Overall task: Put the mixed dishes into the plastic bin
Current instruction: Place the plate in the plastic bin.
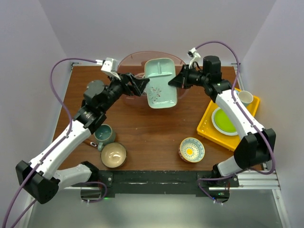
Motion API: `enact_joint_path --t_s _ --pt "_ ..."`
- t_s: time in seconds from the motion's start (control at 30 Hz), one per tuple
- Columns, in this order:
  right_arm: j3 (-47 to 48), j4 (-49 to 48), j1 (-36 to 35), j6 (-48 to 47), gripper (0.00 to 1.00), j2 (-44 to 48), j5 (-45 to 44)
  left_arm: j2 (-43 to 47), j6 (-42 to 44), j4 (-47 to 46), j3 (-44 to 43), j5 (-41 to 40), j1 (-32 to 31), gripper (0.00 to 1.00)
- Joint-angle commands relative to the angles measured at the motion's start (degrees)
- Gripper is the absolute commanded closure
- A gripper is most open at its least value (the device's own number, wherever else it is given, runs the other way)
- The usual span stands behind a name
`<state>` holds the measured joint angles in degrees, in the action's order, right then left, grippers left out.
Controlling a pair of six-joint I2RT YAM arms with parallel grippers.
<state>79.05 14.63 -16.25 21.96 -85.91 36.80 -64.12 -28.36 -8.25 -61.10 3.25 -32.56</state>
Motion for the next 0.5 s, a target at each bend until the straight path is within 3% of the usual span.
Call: enact_joint_path --t_s 0.0,0.47 --pt "7.43 -5.14 1.92 0.63 1.0 0.31 2.49 3.64 7.35 2.36 -1.92 -3.06 2.49 0.0" --pt "16.31 -1.98 2.63 -2.35 1.0 -7.6 -0.67 14.89 21.06 14.14 4.32 -16.33 3.29 0.0"
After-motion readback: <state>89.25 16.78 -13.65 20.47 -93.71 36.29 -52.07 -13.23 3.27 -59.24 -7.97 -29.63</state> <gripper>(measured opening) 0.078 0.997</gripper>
